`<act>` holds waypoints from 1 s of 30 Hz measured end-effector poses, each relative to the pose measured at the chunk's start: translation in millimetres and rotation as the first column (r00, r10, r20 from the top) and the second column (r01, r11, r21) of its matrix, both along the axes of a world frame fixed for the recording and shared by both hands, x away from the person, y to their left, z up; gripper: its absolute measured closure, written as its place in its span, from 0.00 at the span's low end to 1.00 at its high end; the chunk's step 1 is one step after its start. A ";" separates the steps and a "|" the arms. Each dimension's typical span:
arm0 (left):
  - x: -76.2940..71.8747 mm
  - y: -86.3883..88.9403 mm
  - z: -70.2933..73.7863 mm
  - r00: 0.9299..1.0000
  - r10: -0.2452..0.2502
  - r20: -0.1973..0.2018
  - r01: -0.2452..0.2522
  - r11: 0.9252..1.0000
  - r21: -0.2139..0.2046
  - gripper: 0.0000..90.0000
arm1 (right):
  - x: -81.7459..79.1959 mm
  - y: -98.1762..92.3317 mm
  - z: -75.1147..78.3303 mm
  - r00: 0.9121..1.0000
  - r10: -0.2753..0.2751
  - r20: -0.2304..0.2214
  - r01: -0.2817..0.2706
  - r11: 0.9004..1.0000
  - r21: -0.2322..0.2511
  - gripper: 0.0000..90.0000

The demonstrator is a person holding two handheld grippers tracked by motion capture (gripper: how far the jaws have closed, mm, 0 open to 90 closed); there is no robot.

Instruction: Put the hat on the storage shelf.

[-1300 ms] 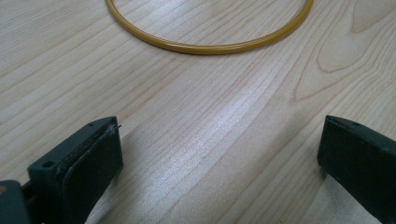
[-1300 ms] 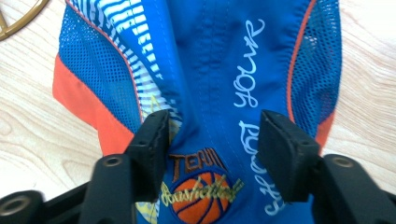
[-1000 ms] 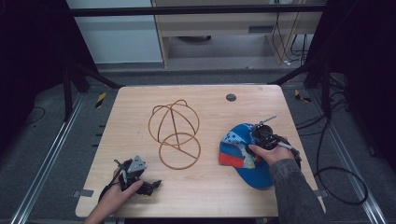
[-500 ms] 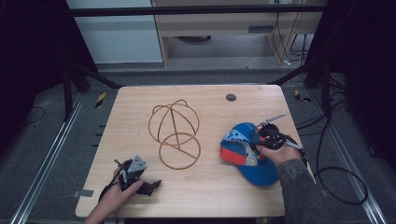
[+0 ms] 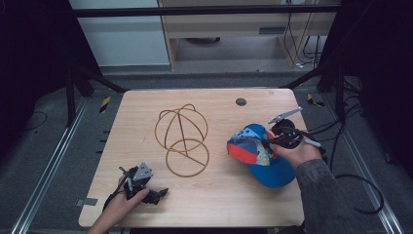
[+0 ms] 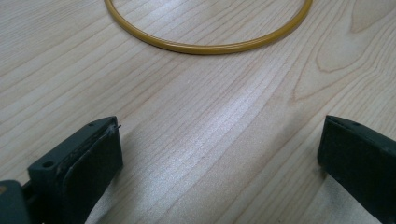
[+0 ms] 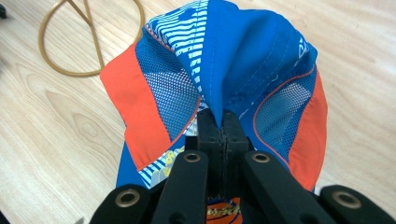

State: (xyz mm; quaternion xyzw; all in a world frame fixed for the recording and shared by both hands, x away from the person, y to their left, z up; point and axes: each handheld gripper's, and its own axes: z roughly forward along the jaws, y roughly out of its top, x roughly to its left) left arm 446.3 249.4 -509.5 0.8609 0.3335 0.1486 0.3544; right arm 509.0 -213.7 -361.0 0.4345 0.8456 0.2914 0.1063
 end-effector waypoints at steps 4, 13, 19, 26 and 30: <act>0.0 0.0 0.1 1.000 -0.001 -0.001 0.001 1.000 0.001 0.00 | -1.2 1.1 12.1 1.000 0.011 0.028 -0.011 1.000 0.009 1.00; -0.5 0.2 0.1 1.000 -0.005 -0.001 0.005 1.000 0.001 0.00 | -4.4 4.4 33.6 0.995 0.029 0.092 -0.031 0.999 0.015 1.00; -0.6 0.2 0.1 1.000 -0.005 -0.001 0.005 1.000 0.001 0.00 | -8.6 2.6 45.9 0.991 0.036 0.128 -0.040 0.999 0.028 1.00; -0.6 0.2 0.1 1.000 -0.005 -0.001 0.005 1.000 0.000 0.00 | -13.5 -0.7 61.9 0.984 0.034 0.173 -0.043 0.998 0.045 1.00; -0.7 -0.1 -0.1 1.000 -0.002 -0.001 0.002 1.000 -0.003 0.00 | -15.0 -2.1 71.0 0.981 0.031 0.192 -0.041 0.998 0.046 1.00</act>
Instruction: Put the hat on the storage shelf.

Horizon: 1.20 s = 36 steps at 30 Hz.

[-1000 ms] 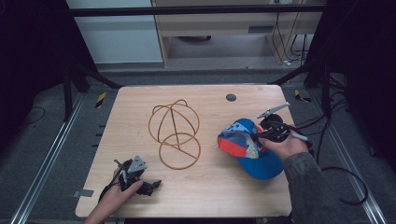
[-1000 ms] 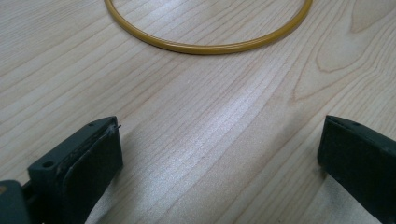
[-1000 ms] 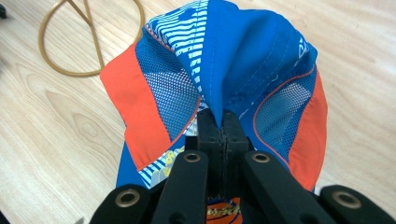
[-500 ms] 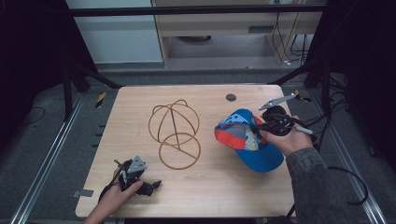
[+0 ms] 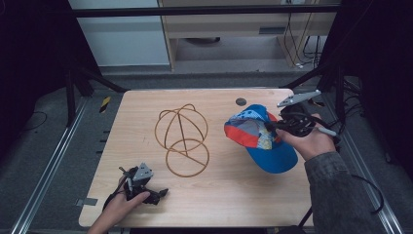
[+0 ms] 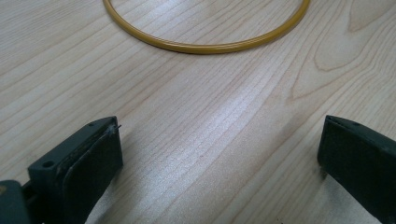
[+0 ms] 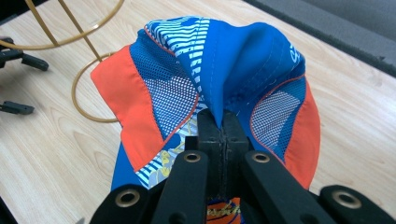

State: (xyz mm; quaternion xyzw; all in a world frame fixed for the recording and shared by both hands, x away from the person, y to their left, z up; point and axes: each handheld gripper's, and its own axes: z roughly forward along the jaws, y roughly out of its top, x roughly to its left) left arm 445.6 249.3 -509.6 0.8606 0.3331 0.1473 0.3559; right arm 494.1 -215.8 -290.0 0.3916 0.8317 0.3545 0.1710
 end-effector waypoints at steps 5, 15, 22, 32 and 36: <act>0.2 0.1 0.0 1.000 -0.001 0.002 0.001 1.000 0.001 0.00 | -3.2 -2.5 10.7 1.000 -0.004 0.023 0.004 1.000 0.010 1.00; -0.1 0.1 0.0 1.000 0.000 0.002 0.000 1.000 0.001 0.00 | -6.5 2.8 27.3 0.997 0.003 0.075 -0.003 1.000 0.005 1.00; -0.2 0.1 0.0 1.000 0.000 0.002 0.000 1.000 0.001 0.00 | -3.3 4.9 29.5 0.997 0.004 0.081 -0.004 1.000 0.008 1.00; -0.2 0.0 0.1 1.000 0.001 0.001 -0.001 1.000 0.001 0.00 | -6.0 11.5 49.8 0.993 0.014 0.115 -0.015 1.000 0.008 1.00; -0.2 0.0 0.1 1.000 0.002 0.001 -0.002 1.000 0.002 0.00 | -8.2 17.6 60.7 0.990 0.033 0.140 -0.036 0.999 0.020 1.00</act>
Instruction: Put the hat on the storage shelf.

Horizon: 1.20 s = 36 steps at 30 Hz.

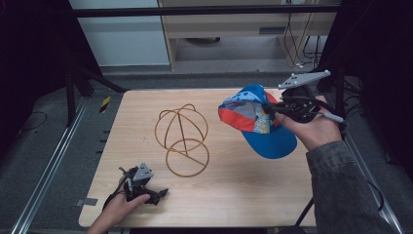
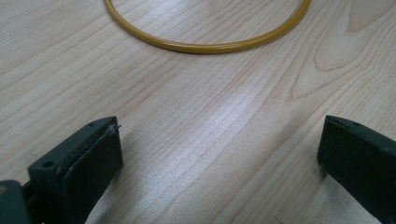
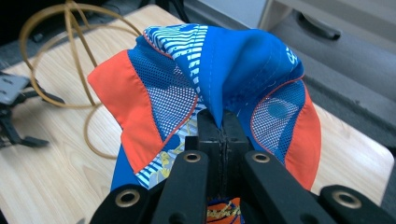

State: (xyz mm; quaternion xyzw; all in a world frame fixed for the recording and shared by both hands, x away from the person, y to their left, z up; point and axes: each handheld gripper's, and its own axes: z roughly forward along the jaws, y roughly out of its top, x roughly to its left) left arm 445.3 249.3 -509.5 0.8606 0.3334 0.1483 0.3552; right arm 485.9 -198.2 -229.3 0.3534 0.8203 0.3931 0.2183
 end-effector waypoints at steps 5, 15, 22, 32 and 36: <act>-0.2 0.0 0.1 1.000 0.002 0.000 -0.002 1.000 0.001 0.00 | 4.1 14.3 6.5 0.999 0.020 0.029 -0.020 1.000 0.009 1.00; -0.1 0.0 0.2 1.000 0.001 -0.002 -0.001 1.000 0.002 0.00 | 4.9 45.5 13.9 0.995 0.065 0.070 -0.067 0.997 0.033 1.00; -0.2 0.0 0.2 1.000 0.000 -0.002 0.000 1.000 0.002 0.00 | 6.7 64.3 24.2 0.990 0.107 0.096 -0.112 0.992 0.053 1.00; -0.1 0.0 0.1 1.000 0.000 0.000 0.000 1.000 0.003 0.00 | 13.0 91.8 39.4 0.984 0.138 0.113 -0.145 0.988 0.053 1.00; -0.1 0.0 0.2 1.000 0.000 0.000 0.000 1.000 0.003 0.00 | 19.4 104.7 37.5 0.981 0.163 0.103 -0.170 0.984 0.060 1.00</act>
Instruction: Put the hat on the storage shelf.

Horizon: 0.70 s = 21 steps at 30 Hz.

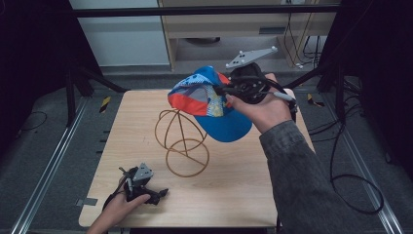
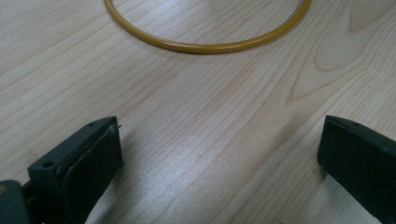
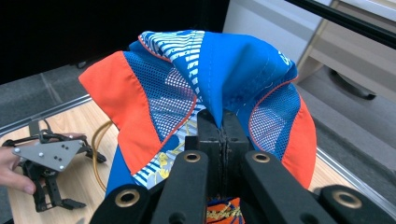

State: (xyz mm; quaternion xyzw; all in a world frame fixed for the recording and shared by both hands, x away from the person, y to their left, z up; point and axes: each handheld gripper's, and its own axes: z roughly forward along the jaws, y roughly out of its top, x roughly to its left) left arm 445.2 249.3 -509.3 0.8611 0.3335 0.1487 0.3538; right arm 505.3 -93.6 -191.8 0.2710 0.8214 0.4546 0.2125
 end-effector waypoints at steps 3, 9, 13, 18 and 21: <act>0.0 0.1 0.0 1.000 -0.001 0.000 0.001 1.000 0.000 0.00 | 4.3 10.5 -1.4 1.000 0.014 -0.006 -0.014 1.000 -0.002 1.00; 0.0 0.0 -0.1 1.000 0.001 0.000 -0.001 1.000 -0.001 0.00 | 14.1 29.0 -1.7 0.999 0.032 -0.014 -0.032 0.999 -0.001 1.00; 0.0 0.0 -0.1 1.000 0.001 0.000 -0.001 1.000 -0.001 0.00 | 20.0 44.5 -5.5 0.998 0.053 -0.024 -0.053 0.999 -0.005 1.00; 0.0 -0.1 -0.1 1.000 0.001 0.000 -0.001 1.000 -0.003 0.00 | 26.2 60.5 -11.7 0.996 0.076 -0.039 -0.077 0.997 -0.024 1.00; -0.1 -0.2 -0.1 1.000 0.001 0.000 -0.001 1.000 -0.003 0.00 | 28.8 68.4 -16.2 0.996 0.079 -0.051 -0.082 0.996 -0.042 1.00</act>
